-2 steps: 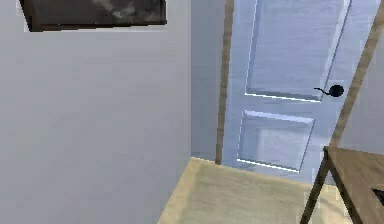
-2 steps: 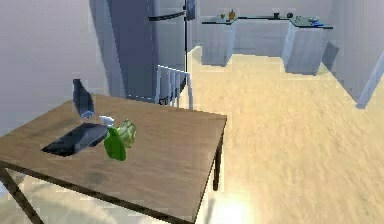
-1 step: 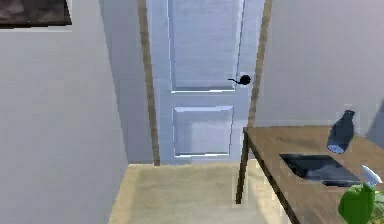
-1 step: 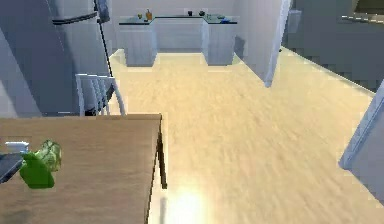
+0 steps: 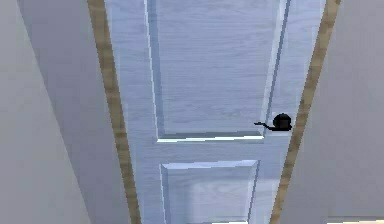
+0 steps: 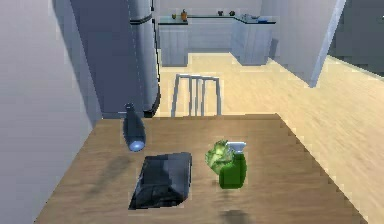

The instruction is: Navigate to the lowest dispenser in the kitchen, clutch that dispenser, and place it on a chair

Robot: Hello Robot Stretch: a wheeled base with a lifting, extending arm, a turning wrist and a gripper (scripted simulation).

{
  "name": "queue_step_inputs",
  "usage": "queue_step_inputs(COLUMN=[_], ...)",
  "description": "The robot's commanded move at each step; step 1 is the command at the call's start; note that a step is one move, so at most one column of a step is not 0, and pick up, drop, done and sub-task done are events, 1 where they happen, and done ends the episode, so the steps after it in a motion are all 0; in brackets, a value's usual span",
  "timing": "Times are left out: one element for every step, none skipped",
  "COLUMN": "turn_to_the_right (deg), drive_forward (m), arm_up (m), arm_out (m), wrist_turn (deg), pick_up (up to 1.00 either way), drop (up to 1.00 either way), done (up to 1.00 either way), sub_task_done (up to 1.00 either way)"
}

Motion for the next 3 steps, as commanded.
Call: queue_step_inputs(turn_to_the_right=[15.0, 0.0, 0.0], drive_forward=[0.0, 0.0, 0.0], arm_up=[0.0, 0.5, 0.32], arm_out=[0.0, 0.0, 0.0], wrist_turn=[0.0, 0.0, 0.0], pick_up=[0.0, 0.0, 0.0], drop=[0.0, 0.0, 0.0], done=[0.0, 0.0, 0.0], sub_task_done=[0.0, 0.0, 0.0])
